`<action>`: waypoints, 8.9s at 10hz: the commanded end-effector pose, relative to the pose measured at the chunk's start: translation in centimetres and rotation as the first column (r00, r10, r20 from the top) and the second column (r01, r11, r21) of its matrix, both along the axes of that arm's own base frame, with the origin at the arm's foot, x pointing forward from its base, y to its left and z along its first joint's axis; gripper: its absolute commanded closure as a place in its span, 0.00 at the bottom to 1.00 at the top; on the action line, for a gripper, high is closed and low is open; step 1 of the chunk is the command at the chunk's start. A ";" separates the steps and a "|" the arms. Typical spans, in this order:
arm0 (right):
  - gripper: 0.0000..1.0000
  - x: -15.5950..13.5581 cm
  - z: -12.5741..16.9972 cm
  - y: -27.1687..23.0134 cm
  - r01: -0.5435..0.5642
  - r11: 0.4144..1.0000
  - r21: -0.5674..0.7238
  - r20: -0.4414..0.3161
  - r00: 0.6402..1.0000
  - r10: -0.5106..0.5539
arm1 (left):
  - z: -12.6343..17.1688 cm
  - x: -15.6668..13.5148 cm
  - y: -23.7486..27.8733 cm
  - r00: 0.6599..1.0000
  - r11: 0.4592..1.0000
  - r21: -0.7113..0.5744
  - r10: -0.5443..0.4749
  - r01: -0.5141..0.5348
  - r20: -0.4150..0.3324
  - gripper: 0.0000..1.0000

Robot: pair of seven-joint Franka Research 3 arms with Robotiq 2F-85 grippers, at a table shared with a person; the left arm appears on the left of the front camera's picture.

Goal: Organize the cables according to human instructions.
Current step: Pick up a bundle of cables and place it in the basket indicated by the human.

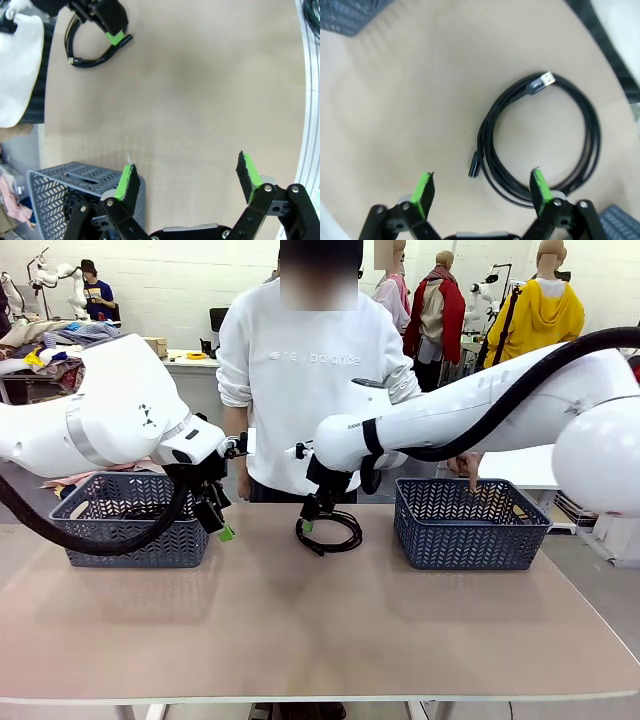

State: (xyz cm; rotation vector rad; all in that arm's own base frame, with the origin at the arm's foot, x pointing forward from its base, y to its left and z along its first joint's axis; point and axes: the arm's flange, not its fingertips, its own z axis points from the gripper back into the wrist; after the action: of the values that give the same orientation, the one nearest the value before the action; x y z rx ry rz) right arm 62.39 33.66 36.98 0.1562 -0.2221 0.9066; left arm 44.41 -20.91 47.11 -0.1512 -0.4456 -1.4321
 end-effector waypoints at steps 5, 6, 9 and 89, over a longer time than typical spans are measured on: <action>0.00 3.3 -1.8 3.7 0.033 0.997 -0.075 -0.029 0.999 -0.035 | 0.0 0.0 0.2 1.000 1.000 0.007 -0.001 0.001 0.004 0.00; 0.00 3.5 -2.2 4.0 0.035 0.996 -0.081 -0.027 0.999 -0.037 | 0.0 0.0 0.2 1.000 1.000 0.007 -0.001 0.001 0.004 0.00; 0.00 3.8 -3.3 4.1 0.052 0.992 -0.115 0.003 0.999 -0.052 | 0.0 0.0 0.2 1.000 1.000 0.007 -0.001 0.001 0.004 0.00; 0.00 -0.7 7.8 -32.6 -0.504 0.856 -0.113 -0.034 0.863 0.503 | 0.0 0.0 0.2 1.000 1.000 0.007 -0.001 0.001 0.004 0.00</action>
State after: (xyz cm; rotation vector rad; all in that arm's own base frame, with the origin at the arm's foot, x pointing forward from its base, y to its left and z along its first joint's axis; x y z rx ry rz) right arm 61.42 1.00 44.11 0.0916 -0.1237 1.4409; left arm 44.44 -20.90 47.07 -0.1515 -0.4449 -1.4316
